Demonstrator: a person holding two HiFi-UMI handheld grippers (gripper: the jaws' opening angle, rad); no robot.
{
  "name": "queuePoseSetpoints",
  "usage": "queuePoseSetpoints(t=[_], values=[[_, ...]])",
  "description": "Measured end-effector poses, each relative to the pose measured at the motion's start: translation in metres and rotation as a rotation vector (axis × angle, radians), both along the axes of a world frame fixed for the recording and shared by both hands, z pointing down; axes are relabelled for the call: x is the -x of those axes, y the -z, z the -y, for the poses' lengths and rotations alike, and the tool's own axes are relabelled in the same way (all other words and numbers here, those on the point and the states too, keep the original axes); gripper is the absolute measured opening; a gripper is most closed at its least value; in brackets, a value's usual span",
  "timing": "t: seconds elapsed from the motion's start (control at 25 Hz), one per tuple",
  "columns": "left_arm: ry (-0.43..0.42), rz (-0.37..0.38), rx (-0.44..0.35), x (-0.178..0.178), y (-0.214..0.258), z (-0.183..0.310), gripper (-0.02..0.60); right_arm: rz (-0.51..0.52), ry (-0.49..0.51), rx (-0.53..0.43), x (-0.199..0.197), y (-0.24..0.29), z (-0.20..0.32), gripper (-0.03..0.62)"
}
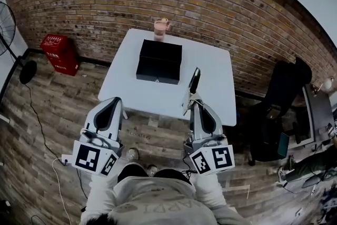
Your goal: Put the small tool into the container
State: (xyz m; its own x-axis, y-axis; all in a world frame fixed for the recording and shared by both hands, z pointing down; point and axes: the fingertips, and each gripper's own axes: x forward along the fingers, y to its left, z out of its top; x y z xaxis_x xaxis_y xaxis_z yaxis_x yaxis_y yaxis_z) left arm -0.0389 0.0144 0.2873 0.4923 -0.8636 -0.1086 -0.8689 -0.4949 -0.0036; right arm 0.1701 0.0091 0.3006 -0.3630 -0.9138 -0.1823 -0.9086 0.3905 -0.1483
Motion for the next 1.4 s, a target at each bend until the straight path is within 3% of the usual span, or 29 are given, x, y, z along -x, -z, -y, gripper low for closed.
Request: queuePoseSetpoints(t=[0.84,1.4], values=[[-0.182,0.029,0.011,0.026,0.002,0.183,0.005,-0.115,-0.123,0.038,0.043,-0.018,0.159,0.011],[-0.279,0.028,0.037,0.047,-0.015,0.267,0.005,-0.353,-0.157,0.118,0.069,-0.06,0.243,0.011]])
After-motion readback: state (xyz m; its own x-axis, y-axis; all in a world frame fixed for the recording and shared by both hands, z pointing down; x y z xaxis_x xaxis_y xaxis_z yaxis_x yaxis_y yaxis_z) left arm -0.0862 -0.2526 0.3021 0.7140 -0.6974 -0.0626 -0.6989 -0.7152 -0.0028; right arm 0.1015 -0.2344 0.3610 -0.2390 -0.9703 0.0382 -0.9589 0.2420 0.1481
